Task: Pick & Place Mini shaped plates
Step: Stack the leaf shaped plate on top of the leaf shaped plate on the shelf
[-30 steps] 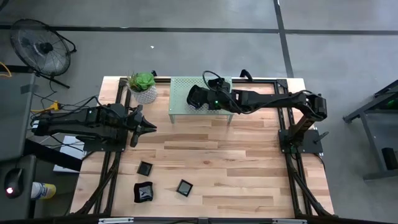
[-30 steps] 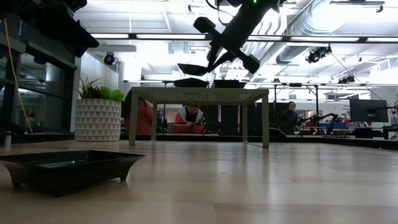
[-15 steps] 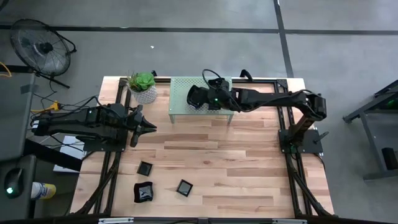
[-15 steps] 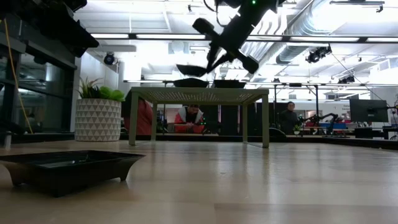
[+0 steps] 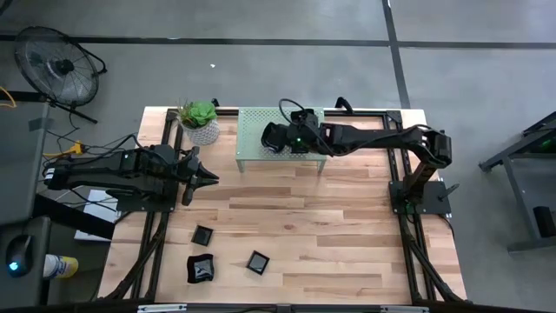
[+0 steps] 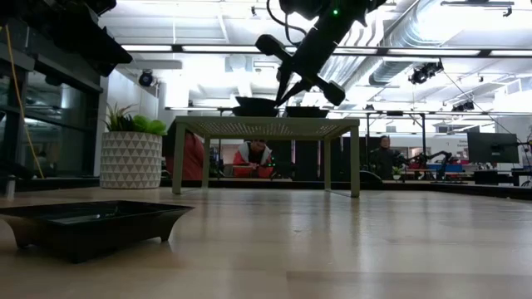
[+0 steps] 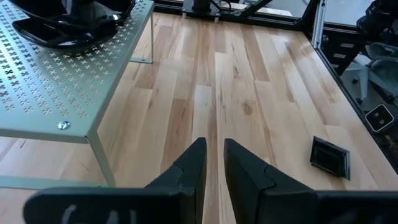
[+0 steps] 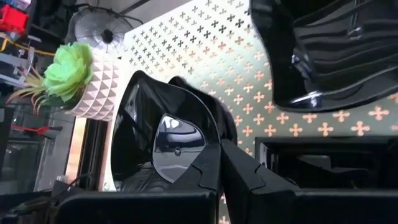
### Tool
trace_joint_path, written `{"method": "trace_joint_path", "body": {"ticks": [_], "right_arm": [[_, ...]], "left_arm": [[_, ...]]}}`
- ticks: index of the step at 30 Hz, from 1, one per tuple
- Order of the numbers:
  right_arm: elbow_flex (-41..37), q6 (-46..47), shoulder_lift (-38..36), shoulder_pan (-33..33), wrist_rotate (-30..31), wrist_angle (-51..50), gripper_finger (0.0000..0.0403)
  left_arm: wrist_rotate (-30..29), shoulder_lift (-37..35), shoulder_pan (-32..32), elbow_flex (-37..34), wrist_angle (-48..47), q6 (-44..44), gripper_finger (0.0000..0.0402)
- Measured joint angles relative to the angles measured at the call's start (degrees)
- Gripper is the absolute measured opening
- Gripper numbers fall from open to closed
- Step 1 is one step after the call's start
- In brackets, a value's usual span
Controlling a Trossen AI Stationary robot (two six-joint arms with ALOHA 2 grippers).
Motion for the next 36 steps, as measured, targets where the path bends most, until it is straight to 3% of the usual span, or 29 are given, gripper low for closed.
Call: {"method": "trace_joint_path", "body": {"ticks": [11, 23, 36], "right_arm": [[0.00, -3.30, 0.00, 0.01, 1.08, 4.62, 0.0002], [0.00, -3.43, 0.00, -0.01, 0.47, 3.64, 0.0054], [0.02, -7.49, 0.00, -0.03, 0.16, 2.90, 0.0067]], "left_arm": [[-0.01, 0.00, 0.01, 0.00, 0.00, 0.00, 0.0053], [-0.01, 0.00, 0.01, 0.00, -0.02, 0.00, 0.0053], [-0.01, 0.00, 0.00, 0.00, -0.02, 0.00, 0.0053]]}}
